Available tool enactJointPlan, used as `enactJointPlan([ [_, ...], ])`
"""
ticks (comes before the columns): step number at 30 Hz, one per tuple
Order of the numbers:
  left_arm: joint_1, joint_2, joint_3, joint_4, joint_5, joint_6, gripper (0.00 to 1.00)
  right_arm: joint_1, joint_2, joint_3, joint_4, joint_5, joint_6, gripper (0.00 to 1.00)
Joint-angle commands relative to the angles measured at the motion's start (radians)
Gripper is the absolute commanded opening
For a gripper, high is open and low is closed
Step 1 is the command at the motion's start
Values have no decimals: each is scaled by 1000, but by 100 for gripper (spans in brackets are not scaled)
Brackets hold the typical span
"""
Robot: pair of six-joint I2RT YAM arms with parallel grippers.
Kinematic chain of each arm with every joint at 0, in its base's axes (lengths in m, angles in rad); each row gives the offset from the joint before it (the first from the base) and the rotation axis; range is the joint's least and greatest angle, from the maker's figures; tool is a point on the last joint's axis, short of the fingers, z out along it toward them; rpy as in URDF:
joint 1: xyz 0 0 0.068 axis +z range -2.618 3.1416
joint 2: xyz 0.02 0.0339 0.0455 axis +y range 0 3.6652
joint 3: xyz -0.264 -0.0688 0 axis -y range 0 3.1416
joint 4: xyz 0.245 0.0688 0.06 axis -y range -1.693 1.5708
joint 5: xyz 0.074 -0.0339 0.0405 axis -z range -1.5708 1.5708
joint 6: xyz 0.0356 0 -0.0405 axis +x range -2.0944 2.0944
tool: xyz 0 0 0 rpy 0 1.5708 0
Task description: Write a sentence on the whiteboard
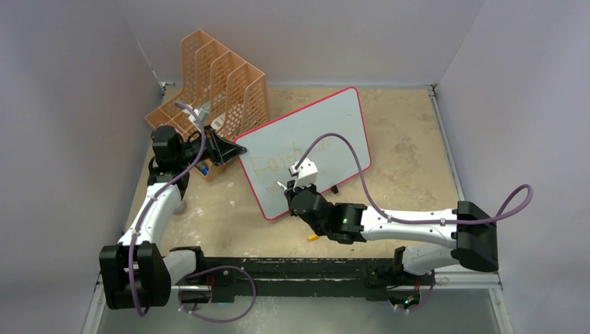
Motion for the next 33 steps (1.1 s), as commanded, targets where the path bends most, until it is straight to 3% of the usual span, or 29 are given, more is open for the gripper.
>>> enactJointPlan([
  [1,8,-6,10,62,-37,64,0,-7,-49,9,-1,-10,-3,0],
  [13,8,-6,10,59,-38,67,0,-9,-113,-15,-61,24,11,0],
  [33,8,-5,10,61,-35,67,0,-20,-39,-3,-29,29,25,0],
])
